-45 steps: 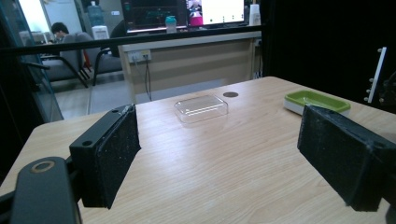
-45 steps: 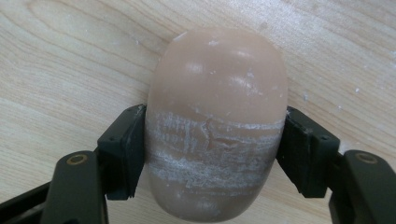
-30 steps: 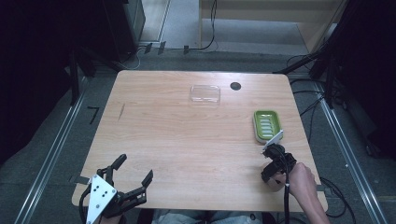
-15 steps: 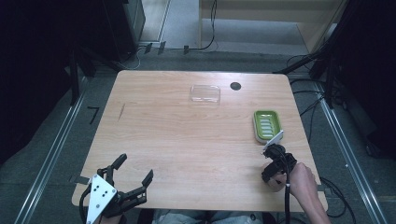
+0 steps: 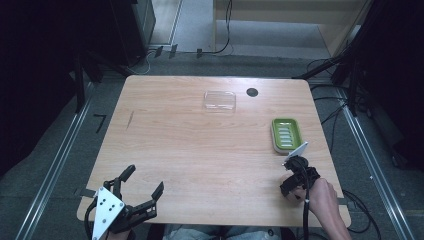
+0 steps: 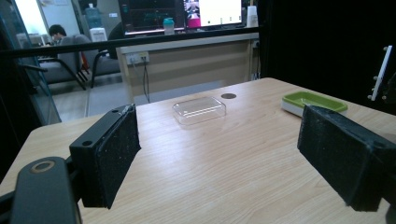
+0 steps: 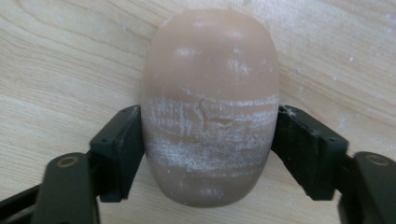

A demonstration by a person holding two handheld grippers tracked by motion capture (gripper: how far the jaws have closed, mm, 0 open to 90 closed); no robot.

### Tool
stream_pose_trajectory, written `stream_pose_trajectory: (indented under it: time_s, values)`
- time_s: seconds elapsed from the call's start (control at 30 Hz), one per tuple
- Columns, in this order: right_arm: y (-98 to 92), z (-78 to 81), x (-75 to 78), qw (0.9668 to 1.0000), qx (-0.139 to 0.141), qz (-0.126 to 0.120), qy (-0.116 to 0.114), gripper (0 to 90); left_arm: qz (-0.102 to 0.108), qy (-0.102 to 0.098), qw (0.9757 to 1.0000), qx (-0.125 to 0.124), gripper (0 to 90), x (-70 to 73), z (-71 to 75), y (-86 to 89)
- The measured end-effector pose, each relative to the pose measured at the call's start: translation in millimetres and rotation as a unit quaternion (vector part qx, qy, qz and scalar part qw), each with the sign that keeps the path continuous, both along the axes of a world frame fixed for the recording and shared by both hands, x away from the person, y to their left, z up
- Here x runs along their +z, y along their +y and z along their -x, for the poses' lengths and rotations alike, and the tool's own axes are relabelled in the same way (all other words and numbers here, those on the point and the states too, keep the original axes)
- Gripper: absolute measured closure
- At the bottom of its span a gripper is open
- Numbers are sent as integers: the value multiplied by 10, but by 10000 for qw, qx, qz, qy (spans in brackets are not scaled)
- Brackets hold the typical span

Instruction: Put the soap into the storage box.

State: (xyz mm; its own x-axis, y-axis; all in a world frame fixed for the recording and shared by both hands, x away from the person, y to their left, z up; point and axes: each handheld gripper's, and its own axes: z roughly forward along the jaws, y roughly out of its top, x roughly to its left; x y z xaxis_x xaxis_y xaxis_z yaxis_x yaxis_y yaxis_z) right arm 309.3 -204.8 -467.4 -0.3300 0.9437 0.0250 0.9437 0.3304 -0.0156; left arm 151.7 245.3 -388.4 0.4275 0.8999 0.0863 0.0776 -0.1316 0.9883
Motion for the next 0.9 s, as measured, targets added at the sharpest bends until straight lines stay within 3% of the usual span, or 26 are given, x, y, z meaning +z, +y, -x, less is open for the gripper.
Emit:
stream_pose_trajectory:
  time_s: [0.17, 0.53, 0.9]
  values:
    - [15, -6, -18, 10000, -56, -40, 1, 328, -5, 2, 10000, 0, 136, 0, -1, -2]
    - [41, 3, -27, 10000, -7, 67, -18, 331, -4, -8, 10000, -1, 136, -1, 3, 9]
    - [19, -2, -19, 9998, 219, 11, 33, 336, -48, -24, 10000, -25, 136, -1, 11, 0]
